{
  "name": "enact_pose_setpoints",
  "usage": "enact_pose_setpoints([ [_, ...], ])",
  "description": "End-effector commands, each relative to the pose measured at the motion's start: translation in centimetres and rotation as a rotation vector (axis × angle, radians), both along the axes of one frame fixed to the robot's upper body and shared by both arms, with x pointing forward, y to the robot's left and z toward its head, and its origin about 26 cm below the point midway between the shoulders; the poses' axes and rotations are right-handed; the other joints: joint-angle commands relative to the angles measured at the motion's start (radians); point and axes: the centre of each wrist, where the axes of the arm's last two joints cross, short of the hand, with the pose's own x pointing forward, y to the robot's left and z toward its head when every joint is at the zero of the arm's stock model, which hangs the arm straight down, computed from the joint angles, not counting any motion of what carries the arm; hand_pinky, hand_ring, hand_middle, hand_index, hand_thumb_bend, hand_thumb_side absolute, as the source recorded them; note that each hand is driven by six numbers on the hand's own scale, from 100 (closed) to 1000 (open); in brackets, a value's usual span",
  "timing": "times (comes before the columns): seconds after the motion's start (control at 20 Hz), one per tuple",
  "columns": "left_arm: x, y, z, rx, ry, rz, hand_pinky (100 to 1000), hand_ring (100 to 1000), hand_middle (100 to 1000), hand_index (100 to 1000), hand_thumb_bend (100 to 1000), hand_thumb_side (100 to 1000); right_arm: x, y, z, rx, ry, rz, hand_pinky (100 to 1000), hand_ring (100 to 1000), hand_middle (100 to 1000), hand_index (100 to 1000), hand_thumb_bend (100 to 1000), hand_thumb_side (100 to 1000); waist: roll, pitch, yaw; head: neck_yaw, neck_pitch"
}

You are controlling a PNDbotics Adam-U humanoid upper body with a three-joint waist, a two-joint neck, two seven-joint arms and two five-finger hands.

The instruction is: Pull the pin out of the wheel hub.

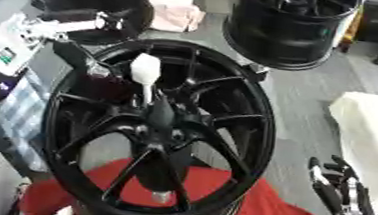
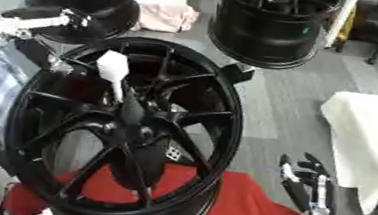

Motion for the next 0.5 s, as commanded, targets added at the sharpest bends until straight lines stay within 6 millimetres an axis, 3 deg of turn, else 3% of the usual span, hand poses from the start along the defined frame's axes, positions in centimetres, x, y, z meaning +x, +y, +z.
enact_pose_setpoints([
  [0.05,0.3,-0.7,1.3,0.278,-0.051,-0.414,826,799,814,866,559,479,0.6,0.0,0.7,-0.01,-0.022,0.014,725,670,708,880,337,587,-0.001,-0.013,-0.002,0.005,-0.01],
  [0.5,0.4,-1.9,0.8,0.207,-0.041,-0.446,807,778,787,843,532,462,0.7,0.2,0.9,-0.015,-0.023,0.029,725,670,708,881,336,588,0.0,-0.011,-0.008,0.008,-0.01],
])
